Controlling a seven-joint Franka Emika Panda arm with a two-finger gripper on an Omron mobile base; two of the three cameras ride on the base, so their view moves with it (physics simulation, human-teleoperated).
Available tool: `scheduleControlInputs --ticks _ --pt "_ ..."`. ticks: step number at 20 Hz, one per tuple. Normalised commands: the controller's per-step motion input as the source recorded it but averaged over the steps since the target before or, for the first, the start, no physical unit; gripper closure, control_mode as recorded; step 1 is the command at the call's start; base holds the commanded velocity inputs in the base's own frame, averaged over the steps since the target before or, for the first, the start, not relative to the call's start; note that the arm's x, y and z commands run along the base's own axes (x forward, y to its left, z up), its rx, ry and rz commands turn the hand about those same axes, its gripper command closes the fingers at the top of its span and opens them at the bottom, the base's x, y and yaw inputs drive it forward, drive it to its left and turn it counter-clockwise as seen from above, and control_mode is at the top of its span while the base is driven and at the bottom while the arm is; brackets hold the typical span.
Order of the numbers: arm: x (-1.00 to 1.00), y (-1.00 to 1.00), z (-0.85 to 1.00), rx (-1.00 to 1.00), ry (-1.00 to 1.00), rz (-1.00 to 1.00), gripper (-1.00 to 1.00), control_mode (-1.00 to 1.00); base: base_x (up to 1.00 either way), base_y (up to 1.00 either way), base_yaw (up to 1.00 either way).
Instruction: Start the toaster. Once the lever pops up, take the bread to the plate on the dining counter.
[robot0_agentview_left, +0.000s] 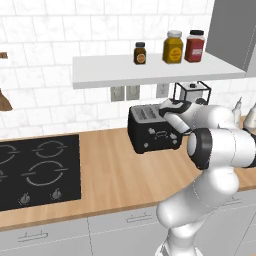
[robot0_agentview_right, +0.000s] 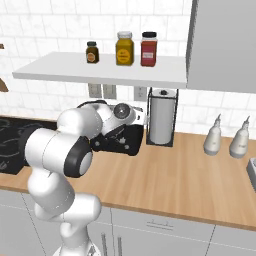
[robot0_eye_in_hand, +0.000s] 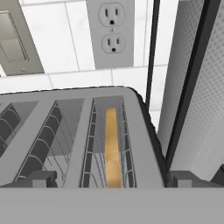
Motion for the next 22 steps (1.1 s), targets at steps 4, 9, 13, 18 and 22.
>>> scheduleControlInputs --ticks 4,9,13,18,22 --pt "0.00 0.00 0.00 0.00 0.00 0.00 -1.00 -1.00 0.00 0.00 0.00" --pt "0.00 0.00 0.00 0.00 0.00 0.00 -1.00 -1.00 0.00 0.00 0.00" --pt "0.00 0.00 0.00 0.00 0.00 0.00 -1.00 -1.00 0.00 0.00 0.00" --pt "0.00 0.00 0.00 0.00 0.00 0.00 -1.00 -1.00 0.00 0.00 0.00" --pt "0.00 0.00 0.00 0.00 0.00 0.00 -1.00 -1.00 0.00 0.00 0.00"
